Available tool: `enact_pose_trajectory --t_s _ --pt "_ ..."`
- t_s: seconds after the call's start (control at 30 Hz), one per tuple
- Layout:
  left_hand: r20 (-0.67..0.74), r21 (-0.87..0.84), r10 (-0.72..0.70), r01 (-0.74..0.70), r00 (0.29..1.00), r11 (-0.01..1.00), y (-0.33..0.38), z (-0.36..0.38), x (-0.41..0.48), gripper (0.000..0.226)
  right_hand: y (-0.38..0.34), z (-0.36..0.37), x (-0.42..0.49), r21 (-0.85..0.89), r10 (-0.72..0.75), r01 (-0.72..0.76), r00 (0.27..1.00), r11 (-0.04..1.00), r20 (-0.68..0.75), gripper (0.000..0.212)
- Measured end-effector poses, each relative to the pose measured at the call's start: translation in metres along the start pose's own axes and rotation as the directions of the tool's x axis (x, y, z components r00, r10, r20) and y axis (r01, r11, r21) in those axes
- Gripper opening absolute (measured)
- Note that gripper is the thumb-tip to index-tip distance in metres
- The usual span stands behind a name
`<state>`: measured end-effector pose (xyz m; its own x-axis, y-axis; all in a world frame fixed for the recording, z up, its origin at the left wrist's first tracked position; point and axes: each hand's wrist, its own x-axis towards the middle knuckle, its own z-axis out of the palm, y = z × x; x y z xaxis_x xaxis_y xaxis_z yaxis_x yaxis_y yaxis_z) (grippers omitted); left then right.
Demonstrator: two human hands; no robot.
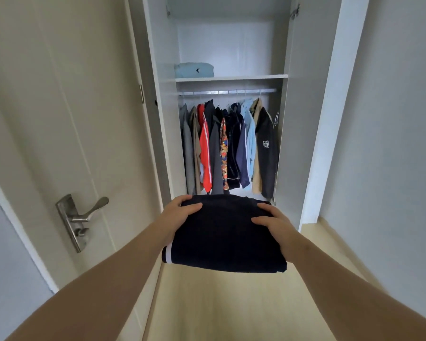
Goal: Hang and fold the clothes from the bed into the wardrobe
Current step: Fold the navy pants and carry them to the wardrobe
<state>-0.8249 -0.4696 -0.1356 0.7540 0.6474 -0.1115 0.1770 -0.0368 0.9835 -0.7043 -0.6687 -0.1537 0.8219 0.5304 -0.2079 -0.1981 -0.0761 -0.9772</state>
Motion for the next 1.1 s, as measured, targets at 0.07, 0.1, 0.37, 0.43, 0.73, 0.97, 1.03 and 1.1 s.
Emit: enact_pose_trajectory --t_s 0.07,0.1,0.37,0.43,0.73,0.97,1.03,1.1 --pt "-0.014 0.005 0.002 -0.002 1.0 1.0 0.01 0.014 0.037 0.041 -0.013 -0.008 0.04 -0.005 0.011 -0.011 1.0 1.0 0.012 0.043" --pt "-0.016 0.005 0.004 -0.004 1.0 1.0 0.015 0.018 0.051 0.041 -0.018 -0.011 0.055 -0.01 0.01 -0.01 1.0 1.0 0.016 0.042" --pt "-0.006 0.008 0.038 -0.038 0.999 0.999 0.053 0.054 0.183 0.032 -0.061 -0.031 0.182 0.016 -0.002 0.001 0.999 1.0 0.034 0.04" --pt "-0.006 -0.001 0.052 -0.052 0.999 0.999 0.058 0.062 0.217 0.029 -0.068 -0.036 0.211 0.024 -0.015 0.014 1.0 1.0 0.016 0.04" --pt "0.063 -0.113 0.085 -0.077 0.994 0.991 0.077 0.076 0.397 0.028 -0.111 -0.03 0.372 0.038 -0.07 0.072 0.996 0.997 -0.047 0.04" --pt "0.058 -0.13 0.123 -0.114 0.991 0.985 0.131 0.058 0.55 0.027 -0.18 0.003 0.515 0.078 -0.118 0.121 0.992 0.99 -0.043 0.039" --pt "0.06 -0.136 0.135 -0.126 0.989 0.983 0.145 0.055 0.576 0.026 -0.195 0.009 0.54 0.091 -0.137 0.14 0.99 0.986 -0.043 0.04" --pt "0.057 -0.143 0.155 -0.146 0.986 0.979 0.16 0.053 0.612 0.026 -0.215 0.013 0.573 0.111 -0.174 0.178 0.984 0.978 -0.049 0.039"
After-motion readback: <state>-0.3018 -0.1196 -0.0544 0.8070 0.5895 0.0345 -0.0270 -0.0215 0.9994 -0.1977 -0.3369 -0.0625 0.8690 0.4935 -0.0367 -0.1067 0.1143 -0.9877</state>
